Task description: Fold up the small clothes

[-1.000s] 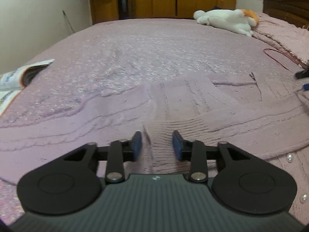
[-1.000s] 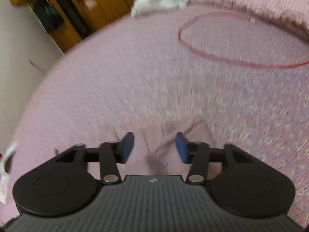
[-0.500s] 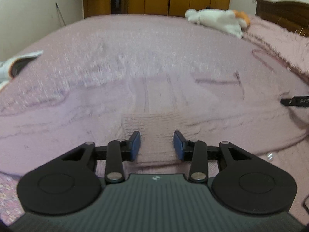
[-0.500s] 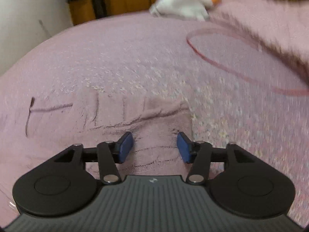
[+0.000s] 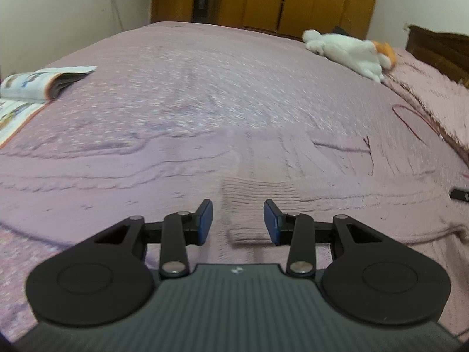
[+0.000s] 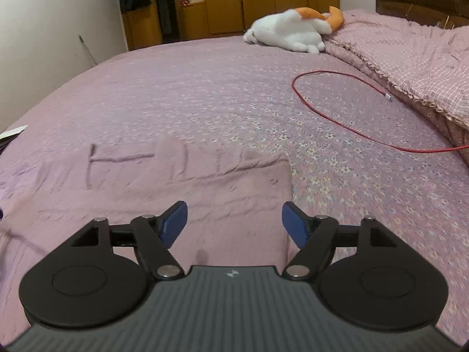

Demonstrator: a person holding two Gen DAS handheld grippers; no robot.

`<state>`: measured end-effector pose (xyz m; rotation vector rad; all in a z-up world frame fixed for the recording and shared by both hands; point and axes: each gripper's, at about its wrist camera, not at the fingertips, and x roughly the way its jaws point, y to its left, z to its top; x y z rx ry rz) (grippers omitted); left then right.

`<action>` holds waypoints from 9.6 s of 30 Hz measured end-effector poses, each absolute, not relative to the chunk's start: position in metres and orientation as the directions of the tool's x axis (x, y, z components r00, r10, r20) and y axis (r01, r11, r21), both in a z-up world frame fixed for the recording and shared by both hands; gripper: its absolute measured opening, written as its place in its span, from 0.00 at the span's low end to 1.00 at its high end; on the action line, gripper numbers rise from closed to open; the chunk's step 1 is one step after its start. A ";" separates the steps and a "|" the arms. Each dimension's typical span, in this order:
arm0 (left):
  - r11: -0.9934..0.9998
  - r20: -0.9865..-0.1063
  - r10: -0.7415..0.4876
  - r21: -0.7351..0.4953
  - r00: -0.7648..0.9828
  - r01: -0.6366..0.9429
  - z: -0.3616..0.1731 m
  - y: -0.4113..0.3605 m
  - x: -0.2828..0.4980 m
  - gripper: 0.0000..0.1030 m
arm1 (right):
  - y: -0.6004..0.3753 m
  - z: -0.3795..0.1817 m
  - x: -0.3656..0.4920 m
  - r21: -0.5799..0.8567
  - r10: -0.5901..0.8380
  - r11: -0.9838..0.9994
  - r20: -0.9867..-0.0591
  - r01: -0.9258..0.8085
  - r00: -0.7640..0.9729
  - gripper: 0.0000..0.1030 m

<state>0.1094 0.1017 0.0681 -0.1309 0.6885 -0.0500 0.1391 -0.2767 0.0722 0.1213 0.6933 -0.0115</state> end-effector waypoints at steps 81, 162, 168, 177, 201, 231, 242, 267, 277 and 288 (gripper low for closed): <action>0.905 -0.239 -0.006 -0.415 0.971 -0.096 0.155 0.208 0.085 0.10 | -0.233 0.034 0.021 0.257 0.055 0.956 -0.625 0.138 0.779 0.95; 0.982 -0.623 -0.006 -0.153 0.782 -0.114 0.016 0.143 0.079 0.52 | -0.116 0.074 0.175 0.306 0.328 0.939 -0.656 -0.157 0.680 0.09; 0.972 -0.617 -0.026 -0.198 0.786 -0.124 0.015 0.149 0.076 0.52 | -0.112 0.074 0.183 0.174 0.245 0.970 -0.670 -0.173 0.701 0.10; 0.969 -0.615 -0.033 -0.212 0.788 -0.125 0.014 0.150 0.075 0.52 | -0.110 0.068 0.159 0.168 0.246 0.969 -0.637 -0.180 0.730 0.52; 0.964 -0.611 -0.046 -0.235 0.790 -0.126 0.014 0.152 0.072 0.52 | 0.003 0.037 0.116 -0.191 0.353 0.794 -0.626 -0.577 0.695 0.23; 0.971 -0.617 -0.029 -0.205 0.786 -0.125 0.015 0.149 0.073 0.52 | -0.244 0.031 0.099 0.135 -0.064 0.975 -0.585 0.175 0.808 0.25; 0.975 -0.620 -0.016 -0.184 0.785 -0.125 0.014 0.146 0.073 0.52 | -0.258 0.047 0.082 0.228 -0.112 0.938 -0.513 0.261 0.851 0.59; 0.977 -0.621 -0.008 -0.173 0.784 -0.127 0.014 0.145 0.073 0.52 | -0.270 0.014 0.158 0.027 -0.085 0.992 -0.594 0.126 0.800 0.38; 0.983 -0.650 -0.009 -0.147 0.760 -0.114 0.022 0.144 0.075 0.52 | -0.289 0.046 0.111 0.153 -0.032 0.977 -0.585 0.149 0.810 0.68; 0.996 -0.662 -0.031 -0.083 0.749 -0.033 0.052 0.125 0.021 0.53 | -0.280 0.083 0.015 0.241 0.184 0.970 -0.601 -0.043 0.778 0.75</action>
